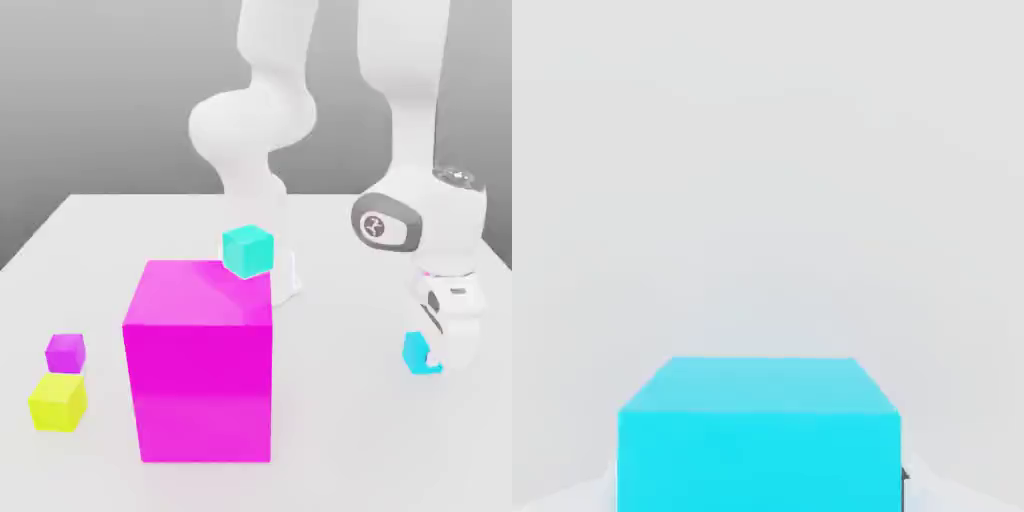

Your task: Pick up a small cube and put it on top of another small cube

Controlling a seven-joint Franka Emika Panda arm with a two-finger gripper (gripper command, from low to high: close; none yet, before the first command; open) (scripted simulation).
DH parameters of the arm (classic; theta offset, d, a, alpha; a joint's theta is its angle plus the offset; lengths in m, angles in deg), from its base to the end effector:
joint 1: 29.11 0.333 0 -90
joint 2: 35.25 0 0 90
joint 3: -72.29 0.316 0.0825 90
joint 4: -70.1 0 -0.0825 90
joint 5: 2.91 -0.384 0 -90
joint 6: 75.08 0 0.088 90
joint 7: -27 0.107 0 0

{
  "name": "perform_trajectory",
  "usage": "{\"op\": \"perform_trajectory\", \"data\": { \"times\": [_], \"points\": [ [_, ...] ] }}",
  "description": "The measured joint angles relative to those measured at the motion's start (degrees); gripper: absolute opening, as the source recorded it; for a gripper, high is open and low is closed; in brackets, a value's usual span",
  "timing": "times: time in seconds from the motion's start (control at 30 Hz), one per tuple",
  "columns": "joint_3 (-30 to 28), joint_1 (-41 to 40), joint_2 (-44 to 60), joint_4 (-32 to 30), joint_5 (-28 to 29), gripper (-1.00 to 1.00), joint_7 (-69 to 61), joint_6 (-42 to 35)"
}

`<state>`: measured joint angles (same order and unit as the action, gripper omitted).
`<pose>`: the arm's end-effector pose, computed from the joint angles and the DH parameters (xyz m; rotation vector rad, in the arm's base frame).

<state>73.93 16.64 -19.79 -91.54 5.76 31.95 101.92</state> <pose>0.2286 0.2686 0.1292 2.8345 1.3532 -0.0014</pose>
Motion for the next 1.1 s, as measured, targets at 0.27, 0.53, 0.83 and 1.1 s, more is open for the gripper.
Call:
{"op": "perform_trajectory", "data": {
  "times": [0.27, 0.53, 0.83, 1.1],
  "points": [
    [4.36, -2.96, -15.10, -2.57, -8.45, -1.00, -5.51, -12.52],
    [-1.28, -11.34, -30.07, -0.52, -10.80, -1.00, 3.39, -29.59],
    [-5.07, -25.47, -46.88, 2.21, -8.11, -1.00, 18.10, -49.05],
    [-6.49, -39.41, -62.00, 4.72, -5.50, -1.00, 31.78, -66.58]
  ]
}}
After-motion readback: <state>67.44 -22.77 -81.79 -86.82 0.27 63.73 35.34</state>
